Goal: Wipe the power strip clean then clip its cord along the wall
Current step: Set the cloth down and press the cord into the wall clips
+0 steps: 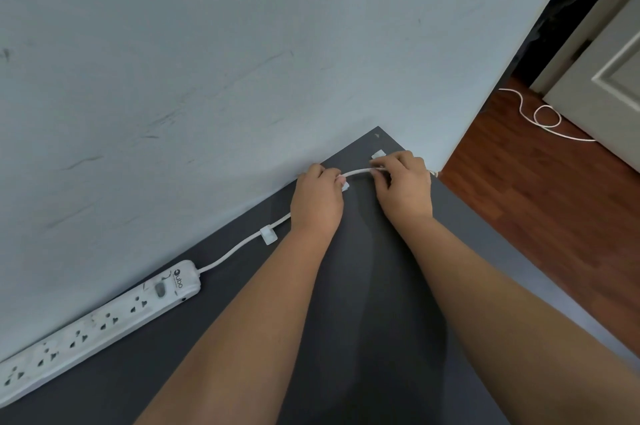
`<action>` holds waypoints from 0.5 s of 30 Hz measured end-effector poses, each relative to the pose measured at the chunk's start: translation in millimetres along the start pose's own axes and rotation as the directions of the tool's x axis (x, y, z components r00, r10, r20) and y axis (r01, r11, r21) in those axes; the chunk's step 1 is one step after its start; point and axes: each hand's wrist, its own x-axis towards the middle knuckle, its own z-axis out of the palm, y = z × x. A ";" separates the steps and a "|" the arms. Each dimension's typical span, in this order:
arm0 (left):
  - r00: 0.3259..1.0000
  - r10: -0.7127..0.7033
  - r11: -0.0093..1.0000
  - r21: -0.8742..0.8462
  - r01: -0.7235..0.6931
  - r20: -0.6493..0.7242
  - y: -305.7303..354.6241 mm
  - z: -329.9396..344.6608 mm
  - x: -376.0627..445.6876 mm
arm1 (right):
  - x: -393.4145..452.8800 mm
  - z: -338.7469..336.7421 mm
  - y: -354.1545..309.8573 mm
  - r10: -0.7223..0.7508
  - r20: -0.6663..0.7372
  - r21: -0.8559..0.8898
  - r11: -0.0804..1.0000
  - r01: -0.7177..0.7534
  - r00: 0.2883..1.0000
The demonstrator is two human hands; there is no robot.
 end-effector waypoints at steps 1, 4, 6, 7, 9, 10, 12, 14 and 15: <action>1.000 -0.006 1.000 -0.028 0.006 -0.006 -0.2 0.3 -1.1 | 1.1 -4.1 0.8 0.018 0.005 0.074 0.997 -0.018 1.000; 0.999 -0.037 0.992 -0.122 0.034 -0.020 -1.9 2.3 -0.9 | 6.9 -20.4 11.3 0.055 0.048 0.160 0.985 -0.062 0.997; 0.998 -0.049 0.989 -0.142 0.044 -0.036 -0.9 3.2 3.0 | 12.2 -27.5 18.7 0.070 0.057 0.156 0.985 -0.078 0.996; 0.998 -0.041 0.990 -0.133 0.034 -0.046 2.2 3.7 5.7 | 14.8 -29.2 20.5 0.082 0.060 0.152 0.984 -0.090 0.995; 1.000 -0.005 0.993 -0.115 0.002 -0.029 16.0 2.9 12.2 | 18.0 -28.7 19.9 0.100 0.057 0.150 0.983 -0.108 0.993; 1.000 0.016 0.993 -0.114 -0.016 0.001 25.5 2.1 16.8 | 18.7 -27.3 19.1 0.101 0.049 0.152 0.982 -0.107 0.994; 0.994 0.068 0.993 -0.099 -0.060 0.081 45.2 1.2 28.9 | 17.6 -25.4 18.6 0.097 0.030 0.148 0.984 -0.100 0.995; 0.985 0.087 0.996 -0.046 -0.081 0.146 59.6 2.2 41.7 | 15.8 -24.6 19.5 0.094 0.018 0.139 0.986 -0.095 0.995; 0.982 0.080 0.997 -0.018 -0.078 0.173 63.3 2.9 47.0 | 15.0 -24.3 19.7 0.091 0.016 0.135 0.986 -0.093 0.996</action>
